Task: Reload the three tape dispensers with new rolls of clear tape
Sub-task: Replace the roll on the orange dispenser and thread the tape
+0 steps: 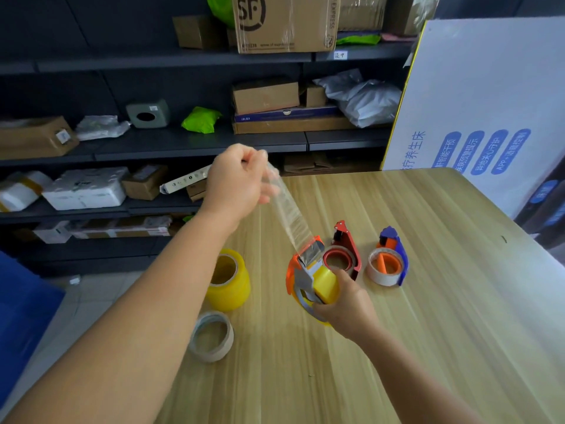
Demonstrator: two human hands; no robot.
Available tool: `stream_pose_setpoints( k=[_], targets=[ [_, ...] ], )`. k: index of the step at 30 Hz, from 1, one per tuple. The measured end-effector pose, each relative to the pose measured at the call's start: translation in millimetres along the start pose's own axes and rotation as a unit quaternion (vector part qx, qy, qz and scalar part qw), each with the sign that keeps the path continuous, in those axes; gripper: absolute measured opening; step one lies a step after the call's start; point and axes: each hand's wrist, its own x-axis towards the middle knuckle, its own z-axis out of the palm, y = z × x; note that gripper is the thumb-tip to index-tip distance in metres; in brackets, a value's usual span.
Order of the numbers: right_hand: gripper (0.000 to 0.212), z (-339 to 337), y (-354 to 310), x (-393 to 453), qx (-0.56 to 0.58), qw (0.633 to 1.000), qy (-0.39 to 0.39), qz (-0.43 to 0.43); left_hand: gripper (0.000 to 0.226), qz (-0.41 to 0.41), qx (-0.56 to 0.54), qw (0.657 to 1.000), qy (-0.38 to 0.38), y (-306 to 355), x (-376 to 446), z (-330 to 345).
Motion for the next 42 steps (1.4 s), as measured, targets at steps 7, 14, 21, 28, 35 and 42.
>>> stream_pose_setpoints(
  k=[7,14,21,28,35,42],
  targets=[
    [0.060,-10.7,8.5,-8.1,0.049,0.999,-0.005,-0.023,0.018,-0.103,-0.047,0.992,0.057,-36.3,5.4,-11.6],
    [0.063,-13.9,8.1,-13.8,0.045,0.998,-0.020,-0.039,0.013,-0.180,-0.100,0.976,0.068,-57.5,6.4,-7.4],
    [0.058,-8.4,11.9,-16.6,0.007,0.998,-0.048,-0.040,0.029,-0.117,-0.063,0.989,0.060,-37.2,9.7,8.0],
    [0.055,-16.8,17.0,-16.1,0.043,0.998,-0.039,-0.033,0.015,-0.192,-0.091,0.973,0.091,-57.4,12.3,7.3],
    [0.054,-24.6,10.6,-16.5,0.052,0.998,-0.022,-0.040,0.015,-0.314,-0.151,0.931,0.107,-103.0,-16.1,-1.7],
    [0.042,-19.0,6.2,-21.3,0.091,0.995,-0.022,-0.031,0.014,-0.381,-0.206,0.896,0.097,-118.6,-40.9,6.8]
  ],
)
